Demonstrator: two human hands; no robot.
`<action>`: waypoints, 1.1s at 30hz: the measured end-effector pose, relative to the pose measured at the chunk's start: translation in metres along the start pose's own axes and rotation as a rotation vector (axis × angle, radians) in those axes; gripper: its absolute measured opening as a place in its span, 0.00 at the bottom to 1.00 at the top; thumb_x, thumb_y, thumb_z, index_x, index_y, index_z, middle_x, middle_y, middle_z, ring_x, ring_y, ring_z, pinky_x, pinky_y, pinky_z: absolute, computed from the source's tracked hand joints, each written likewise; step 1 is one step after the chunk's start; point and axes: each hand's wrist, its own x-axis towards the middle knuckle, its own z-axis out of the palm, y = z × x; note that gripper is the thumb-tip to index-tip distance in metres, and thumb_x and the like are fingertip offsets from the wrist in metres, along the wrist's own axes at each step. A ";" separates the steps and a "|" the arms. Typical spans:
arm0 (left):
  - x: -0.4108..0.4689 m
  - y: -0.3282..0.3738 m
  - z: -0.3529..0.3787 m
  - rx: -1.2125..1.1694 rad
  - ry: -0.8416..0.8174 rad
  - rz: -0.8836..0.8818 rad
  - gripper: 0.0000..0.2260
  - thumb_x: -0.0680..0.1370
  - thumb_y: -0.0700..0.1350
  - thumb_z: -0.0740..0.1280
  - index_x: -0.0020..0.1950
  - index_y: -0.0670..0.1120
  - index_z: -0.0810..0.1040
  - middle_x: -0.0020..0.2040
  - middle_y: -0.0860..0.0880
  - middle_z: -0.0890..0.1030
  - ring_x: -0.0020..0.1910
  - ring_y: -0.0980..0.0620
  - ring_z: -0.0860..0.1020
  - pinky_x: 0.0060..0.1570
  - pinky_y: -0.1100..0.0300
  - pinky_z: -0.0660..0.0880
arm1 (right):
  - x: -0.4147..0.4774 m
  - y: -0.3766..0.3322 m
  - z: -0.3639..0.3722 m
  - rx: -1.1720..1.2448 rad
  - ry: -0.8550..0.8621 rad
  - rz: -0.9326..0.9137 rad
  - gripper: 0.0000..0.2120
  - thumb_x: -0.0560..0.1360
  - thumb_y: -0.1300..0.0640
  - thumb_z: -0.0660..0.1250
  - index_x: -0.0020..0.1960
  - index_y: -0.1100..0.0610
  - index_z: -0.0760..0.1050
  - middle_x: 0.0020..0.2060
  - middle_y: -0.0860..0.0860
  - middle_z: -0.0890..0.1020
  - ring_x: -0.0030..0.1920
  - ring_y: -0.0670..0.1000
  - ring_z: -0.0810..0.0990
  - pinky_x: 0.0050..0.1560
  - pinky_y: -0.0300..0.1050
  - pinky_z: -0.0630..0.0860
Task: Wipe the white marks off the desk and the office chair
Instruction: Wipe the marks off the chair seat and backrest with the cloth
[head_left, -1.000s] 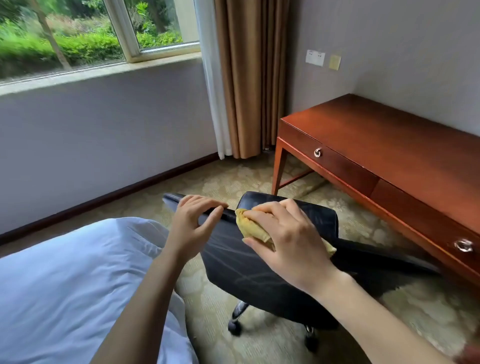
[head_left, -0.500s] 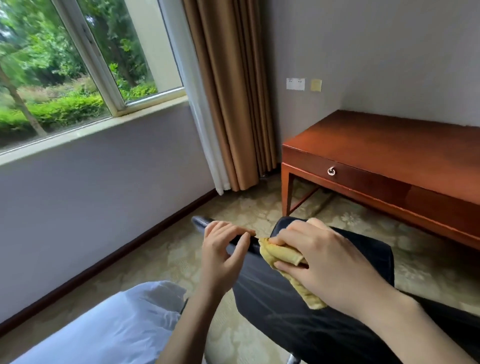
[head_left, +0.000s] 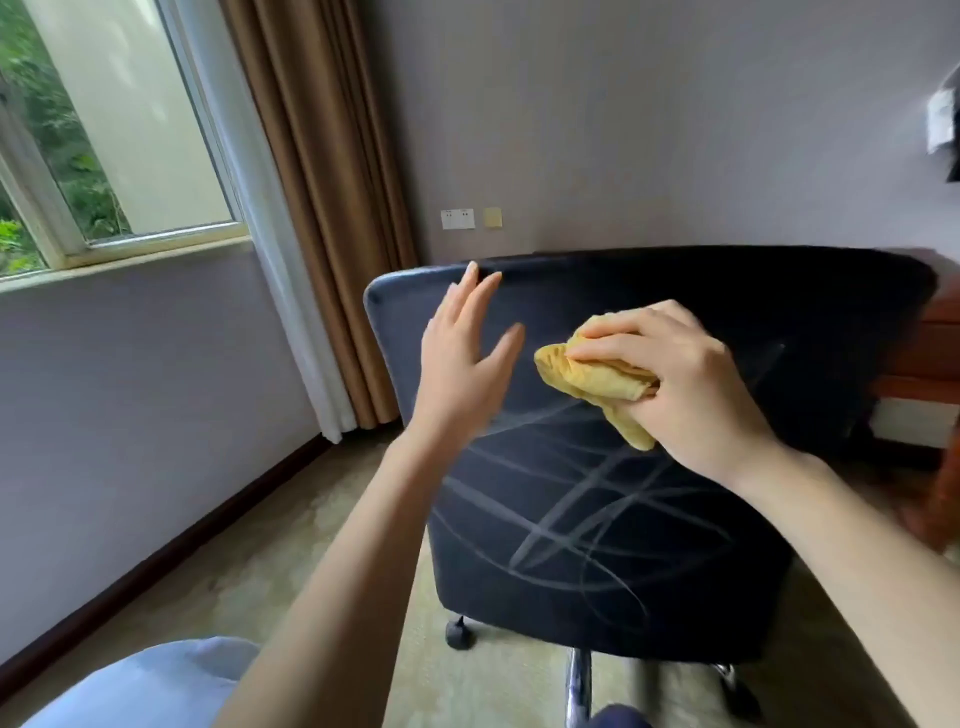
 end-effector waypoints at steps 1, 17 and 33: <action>-0.017 0.003 0.002 -0.126 -0.024 -0.067 0.20 0.80 0.46 0.63 0.72 0.51 0.67 0.75 0.51 0.64 0.73 0.54 0.61 0.70 0.58 0.59 | -0.012 -0.006 0.003 0.060 -0.002 0.082 0.15 0.65 0.68 0.76 0.50 0.59 0.83 0.49 0.52 0.82 0.50 0.56 0.77 0.51 0.52 0.76; -0.128 -0.010 0.041 -0.788 -0.338 -0.713 0.26 0.63 0.67 0.68 0.57 0.57 0.77 0.52 0.58 0.82 0.55 0.55 0.79 0.51 0.57 0.72 | -0.078 -0.033 0.048 1.132 0.164 1.461 0.13 0.77 0.57 0.65 0.60 0.61 0.75 0.48 0.58 0.83 0.47 0.56 0.82 0.46 0.50 0.78; -0.107 -0.053 0.061 -0.422 0.047 -0.533 0.10 0.75 0.41 0.67 0.40 0.55 0.82 0.35 0.58 0.82 0.37 0.63 0.78 0.39 0.65 0.73 | -0.095 -0.013 0.071 1.357 0.286 1.526 0.10 0.76 0.63 0.65 0.56 0.58 0.77 0.49 0.58 0.84 0.50 0.56 0.83 0.49 0.52 0.79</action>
